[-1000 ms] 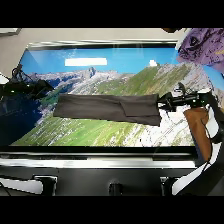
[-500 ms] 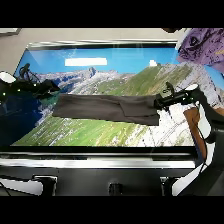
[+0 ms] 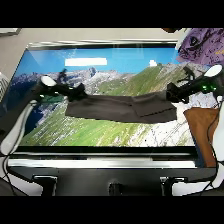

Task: Fold the clothes and pants, and hang the long-sleeved shirts on hangers.

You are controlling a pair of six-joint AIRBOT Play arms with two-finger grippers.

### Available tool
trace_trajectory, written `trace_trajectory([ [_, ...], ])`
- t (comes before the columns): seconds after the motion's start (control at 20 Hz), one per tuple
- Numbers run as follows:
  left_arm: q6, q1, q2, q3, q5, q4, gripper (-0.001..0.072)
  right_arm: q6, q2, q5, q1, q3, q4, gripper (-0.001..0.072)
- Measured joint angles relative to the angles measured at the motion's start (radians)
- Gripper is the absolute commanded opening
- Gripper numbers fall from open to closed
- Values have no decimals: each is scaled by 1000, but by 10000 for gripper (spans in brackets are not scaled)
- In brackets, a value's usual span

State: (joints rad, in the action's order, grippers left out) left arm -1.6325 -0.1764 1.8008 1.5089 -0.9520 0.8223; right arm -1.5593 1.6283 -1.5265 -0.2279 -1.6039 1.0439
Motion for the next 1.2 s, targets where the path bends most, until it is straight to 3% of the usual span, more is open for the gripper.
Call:
trace_trajectory([
  [0.4,-32,-309,193,105,110,-230,17,-159,-61,-163,0,-168,63,30],
  [0.7,-134,-470,375,342,127,-314,17,-222,-64,-237,0,-278,94,31],
  [1.0,-254,-544,492,510,146,-347,16,-256,-65,-270,0,-301,101,31],
  [1.2,-271,-491,478,534,88,-328,16,-289,-65,-272,0,-303,95,30],
])
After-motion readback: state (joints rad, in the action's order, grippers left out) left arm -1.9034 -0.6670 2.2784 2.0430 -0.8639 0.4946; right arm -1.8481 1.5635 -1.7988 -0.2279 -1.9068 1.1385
